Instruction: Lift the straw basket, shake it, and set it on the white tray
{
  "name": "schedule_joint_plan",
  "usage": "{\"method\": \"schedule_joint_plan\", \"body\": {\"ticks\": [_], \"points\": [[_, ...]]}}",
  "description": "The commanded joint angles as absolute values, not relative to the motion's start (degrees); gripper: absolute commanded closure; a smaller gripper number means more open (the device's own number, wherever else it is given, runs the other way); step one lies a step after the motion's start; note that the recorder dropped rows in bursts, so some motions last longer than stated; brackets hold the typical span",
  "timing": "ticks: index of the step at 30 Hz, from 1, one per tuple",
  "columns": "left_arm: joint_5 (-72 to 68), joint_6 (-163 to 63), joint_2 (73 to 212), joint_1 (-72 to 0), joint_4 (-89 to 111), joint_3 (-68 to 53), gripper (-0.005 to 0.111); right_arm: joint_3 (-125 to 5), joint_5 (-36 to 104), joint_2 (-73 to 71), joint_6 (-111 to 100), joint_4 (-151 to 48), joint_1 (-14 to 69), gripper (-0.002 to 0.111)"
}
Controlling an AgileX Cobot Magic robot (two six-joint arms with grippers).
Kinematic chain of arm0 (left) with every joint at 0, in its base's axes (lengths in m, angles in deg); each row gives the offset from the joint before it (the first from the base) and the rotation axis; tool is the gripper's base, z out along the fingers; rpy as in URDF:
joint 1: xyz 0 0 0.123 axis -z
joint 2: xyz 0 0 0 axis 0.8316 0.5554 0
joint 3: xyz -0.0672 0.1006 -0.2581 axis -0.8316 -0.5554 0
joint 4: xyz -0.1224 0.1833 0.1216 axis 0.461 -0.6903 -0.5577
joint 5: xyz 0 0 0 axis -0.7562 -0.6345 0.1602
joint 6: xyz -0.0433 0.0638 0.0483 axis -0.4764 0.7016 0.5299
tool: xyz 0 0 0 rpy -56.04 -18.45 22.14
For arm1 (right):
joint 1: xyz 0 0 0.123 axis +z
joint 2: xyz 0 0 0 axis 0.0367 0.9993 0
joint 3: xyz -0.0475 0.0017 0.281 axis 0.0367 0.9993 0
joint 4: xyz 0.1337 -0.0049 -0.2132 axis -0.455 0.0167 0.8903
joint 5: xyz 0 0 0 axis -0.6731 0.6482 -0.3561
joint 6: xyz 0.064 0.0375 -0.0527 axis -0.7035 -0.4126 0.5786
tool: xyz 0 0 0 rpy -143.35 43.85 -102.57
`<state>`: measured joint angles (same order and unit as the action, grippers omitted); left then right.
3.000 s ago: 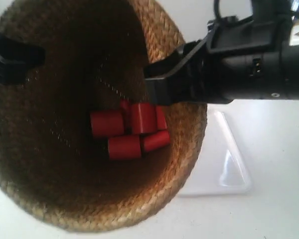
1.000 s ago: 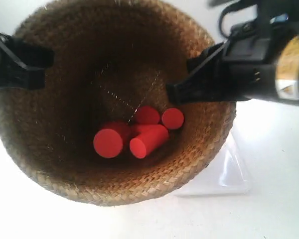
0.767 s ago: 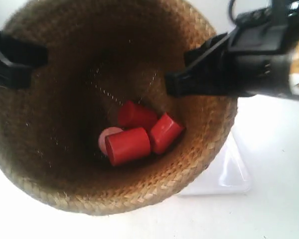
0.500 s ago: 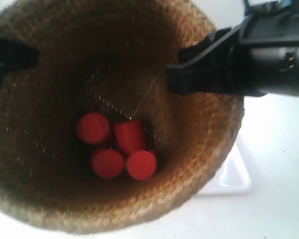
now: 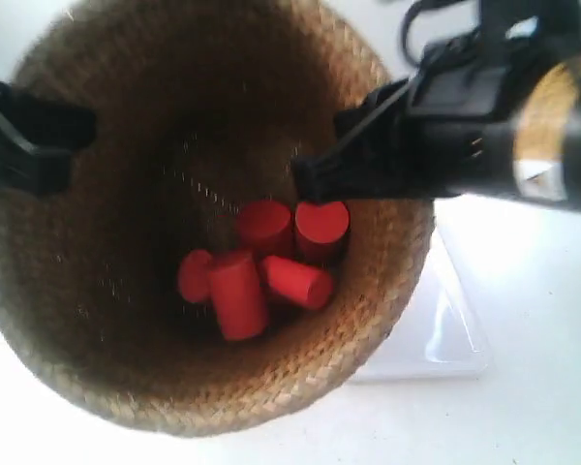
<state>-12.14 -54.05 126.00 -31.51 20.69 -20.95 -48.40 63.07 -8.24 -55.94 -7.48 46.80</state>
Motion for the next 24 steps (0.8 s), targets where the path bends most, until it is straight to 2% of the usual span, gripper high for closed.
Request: {"method": "schedule_joint_plan", "body": {"ticks": [1, 3, 5, 8, 10, 12, 15, 18, 21, 24], "points": [[-24.69, -54.33, 124.74, -29.71, 22.99, -16.62, 0.107, -52.79, 65.93, -8.94, -47.86, -17.76, 49.24, 0.108], [-25.22, -53.8, 121.34, -28.56, 21.85, -15.21, 0.107, -53.9, 63.07, -13.06, -45.87, -17.94, 51.54, 0.108], [-20.08, -53.8, 120.18, -28.54, 18.4, -16.97, 0.107, -52.72, 60.78, -13.77, -46.73, -12.31, 51.42, 0.108], [-10.38, -57.72, 124.54, -31.39, 14.45, -21.23, 0.107, -49.91, 62.25, -8.01, -58.74, 2.76, 47.99, 0.108], [-13.07, -61.12, 125.99, -32.48, 14.55, -19.77, 0.107, -51.04, 66.83, -4.86, -60.63, 1.78, 46.72, 0.108], [-17.6, -61.58, 124.29, -31.63, 14.91, -16.66, 0.107, -54.28, 69.73, -6.7, -55.46, -7.92, 47.99, 0.108], [-20.95, -60.76, 120.08, -30.32, 13.91, -13.74, 0.107, -54.75, 63.58, -12.56, -50.73, -13.19, 51.08, 0.108], [-19.03, -60.24, 120.31, -30.45, 12.25, -14.62, 0.107, -51.48, 58.4, -12.77, -51.4, -5.82, 50.79, 0.108], [-17.34, -60.16, 125.66, -30.45, 11.71, -16.91, 0.107, -49.12, 63.82, -5.83, -58.19, 1.76, 47.61, 0.108], [-24.19, -59.52, 125.15, -29.02, 14.59, -12.93, 0.107, -54.2, 72.73, -6.4, -54.8, -11.09, 49.08, 0.108]]}}
